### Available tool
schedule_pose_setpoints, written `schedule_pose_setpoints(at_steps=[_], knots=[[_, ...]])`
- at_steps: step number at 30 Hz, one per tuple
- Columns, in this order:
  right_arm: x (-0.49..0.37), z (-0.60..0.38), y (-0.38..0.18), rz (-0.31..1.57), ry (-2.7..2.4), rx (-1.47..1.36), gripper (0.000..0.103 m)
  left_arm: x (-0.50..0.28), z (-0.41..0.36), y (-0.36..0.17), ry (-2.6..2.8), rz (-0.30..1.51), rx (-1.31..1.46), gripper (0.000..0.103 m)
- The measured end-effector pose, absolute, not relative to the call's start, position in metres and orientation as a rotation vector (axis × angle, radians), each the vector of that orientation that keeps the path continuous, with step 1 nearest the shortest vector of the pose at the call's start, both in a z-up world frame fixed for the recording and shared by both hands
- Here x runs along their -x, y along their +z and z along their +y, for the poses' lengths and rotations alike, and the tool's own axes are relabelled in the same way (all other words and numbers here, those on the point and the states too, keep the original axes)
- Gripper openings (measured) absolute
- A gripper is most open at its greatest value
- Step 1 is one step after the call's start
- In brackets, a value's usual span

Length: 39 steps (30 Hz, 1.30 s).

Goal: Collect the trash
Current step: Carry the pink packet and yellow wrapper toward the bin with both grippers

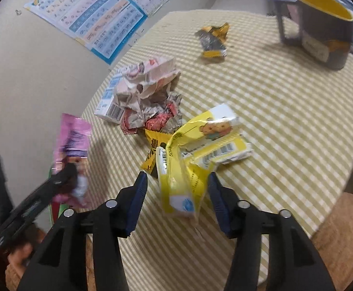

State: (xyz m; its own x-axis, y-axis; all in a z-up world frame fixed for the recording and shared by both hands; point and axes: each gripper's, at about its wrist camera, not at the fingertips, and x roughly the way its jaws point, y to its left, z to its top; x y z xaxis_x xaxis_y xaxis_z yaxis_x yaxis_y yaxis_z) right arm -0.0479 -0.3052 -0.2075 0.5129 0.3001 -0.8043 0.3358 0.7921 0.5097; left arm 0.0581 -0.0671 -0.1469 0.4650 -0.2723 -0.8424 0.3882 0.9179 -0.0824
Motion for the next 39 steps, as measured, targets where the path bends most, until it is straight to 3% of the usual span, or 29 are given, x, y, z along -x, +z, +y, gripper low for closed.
schedule_pose_setpoints(at_steps=[1,6,19,39], knots=[[0.046,-0.304,-0.21,1.068,-0.022,-0.685,0.027,-0.061,-0.062,-0.142,-0.395,0.995,-0.13,0.056],[0.054,-0.297,-0.194,1.023,-0.023,-0.641,0.023,-0.053,-0.033,-0.124,-0.331,0.926,-0.103,0.056],[0.053,-0.243,-0.116,0.862,0.044,-0.457,0.022,-0.048,0.002,-0.096,-0.29,0.837,-0.033,0.056],[0.036,-0.175,-0.088,0.844,0.131,-0.277,0.023,-0.04,0.055,-0.076,-0.24,0.768,0.064,0.056]])
